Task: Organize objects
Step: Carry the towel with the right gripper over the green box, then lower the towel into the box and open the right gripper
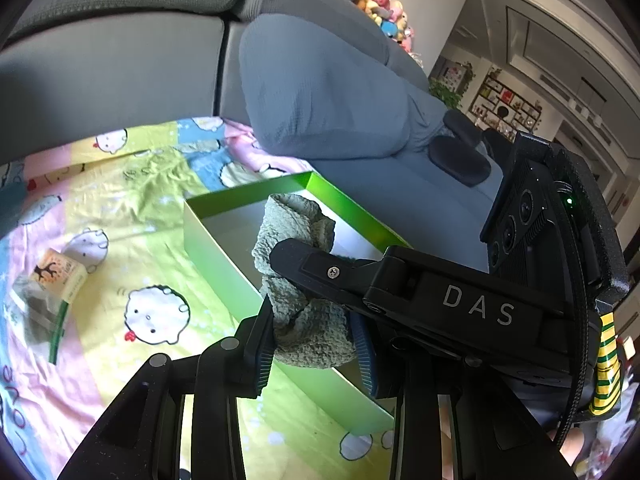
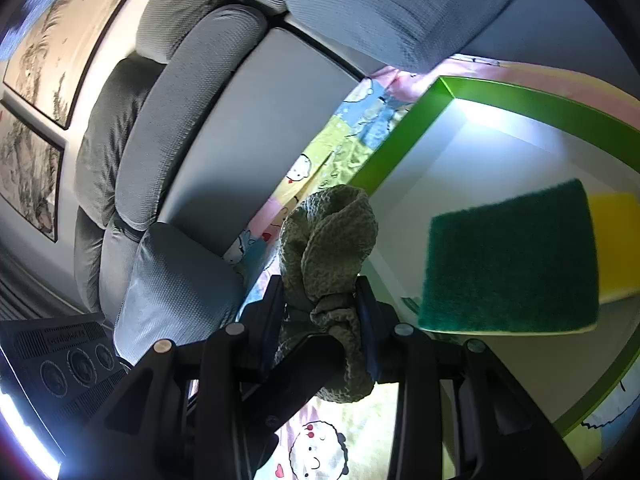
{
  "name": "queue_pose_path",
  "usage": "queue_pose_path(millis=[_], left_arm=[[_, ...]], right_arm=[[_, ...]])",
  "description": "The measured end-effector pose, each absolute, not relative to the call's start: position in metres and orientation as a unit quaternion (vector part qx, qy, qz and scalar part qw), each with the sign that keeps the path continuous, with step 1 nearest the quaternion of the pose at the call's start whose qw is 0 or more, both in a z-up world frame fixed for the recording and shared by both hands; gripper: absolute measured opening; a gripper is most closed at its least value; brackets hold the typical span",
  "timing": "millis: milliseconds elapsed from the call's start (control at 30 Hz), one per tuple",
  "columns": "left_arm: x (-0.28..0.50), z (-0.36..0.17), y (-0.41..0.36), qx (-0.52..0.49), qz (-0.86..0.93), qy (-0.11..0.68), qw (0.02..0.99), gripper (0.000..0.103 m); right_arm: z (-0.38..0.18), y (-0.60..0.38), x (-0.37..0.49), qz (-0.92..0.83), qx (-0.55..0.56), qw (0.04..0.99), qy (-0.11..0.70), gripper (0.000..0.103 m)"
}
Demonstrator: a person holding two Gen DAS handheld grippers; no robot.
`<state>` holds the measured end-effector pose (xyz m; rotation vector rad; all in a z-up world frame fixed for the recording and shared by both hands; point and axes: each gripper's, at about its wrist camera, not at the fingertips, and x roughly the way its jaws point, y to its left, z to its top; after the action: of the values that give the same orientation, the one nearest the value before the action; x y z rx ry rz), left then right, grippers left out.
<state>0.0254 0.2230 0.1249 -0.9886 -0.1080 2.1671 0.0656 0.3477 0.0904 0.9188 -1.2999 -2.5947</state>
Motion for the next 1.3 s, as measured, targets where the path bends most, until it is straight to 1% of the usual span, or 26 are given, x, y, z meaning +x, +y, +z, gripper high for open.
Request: queue_pose_path(millis=[667,1100,1300], left_arm=[[0.020,0.105,0.238,-0.423,0.822,-0.057,0.376,0.034],[0.018,0.096,0.244,-0.433,0.828,-0.045,0.354,0.034],[0.020,0.097,0.245,-0.429,0.831,-0.036,0.353,0.035]], right_arm=[[0.073,0.365,0.069,-0.839,0.326,-0.007,-0.436,0.035],[0.068,0.371,0.068,-0.843,0.336,-0.069,-0.414,0.035],[0.065,0.378,0.072,-0.838,0.332,-0.084,-0.424,0.035]])
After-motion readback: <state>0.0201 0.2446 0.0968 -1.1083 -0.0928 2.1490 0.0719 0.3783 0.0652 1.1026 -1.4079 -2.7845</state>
